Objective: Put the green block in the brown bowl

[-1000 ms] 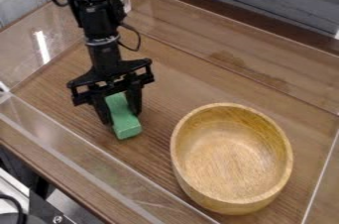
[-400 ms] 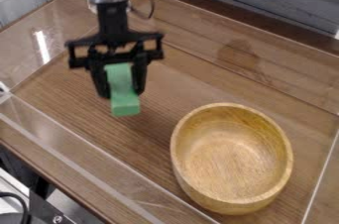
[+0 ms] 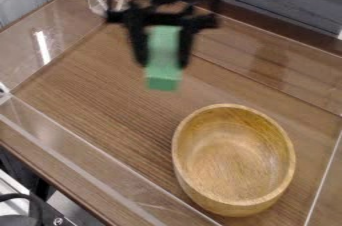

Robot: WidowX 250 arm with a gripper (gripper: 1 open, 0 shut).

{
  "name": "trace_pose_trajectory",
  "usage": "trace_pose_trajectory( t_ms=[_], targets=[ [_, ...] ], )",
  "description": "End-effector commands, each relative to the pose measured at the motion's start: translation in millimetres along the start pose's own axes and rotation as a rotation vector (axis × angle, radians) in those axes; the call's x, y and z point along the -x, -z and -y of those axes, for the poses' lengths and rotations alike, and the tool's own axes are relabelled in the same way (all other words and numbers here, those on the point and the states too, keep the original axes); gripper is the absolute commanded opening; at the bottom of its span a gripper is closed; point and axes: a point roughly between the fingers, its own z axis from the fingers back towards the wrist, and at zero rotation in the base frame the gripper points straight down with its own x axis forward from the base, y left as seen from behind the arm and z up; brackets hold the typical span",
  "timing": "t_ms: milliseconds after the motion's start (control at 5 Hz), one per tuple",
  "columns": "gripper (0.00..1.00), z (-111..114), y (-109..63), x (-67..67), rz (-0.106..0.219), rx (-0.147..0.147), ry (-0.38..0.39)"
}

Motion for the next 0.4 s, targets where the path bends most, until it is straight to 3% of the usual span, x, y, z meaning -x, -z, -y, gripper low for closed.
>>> trace_pose_trajectory(
  t_ms=[0,200],
  targets=[
    [0.00,36,-8.2,42.6,0.058,-0.012,0.196],
    [0.00,52,7.2,55.3,0.079,-0.020,0.274]
  ],
)
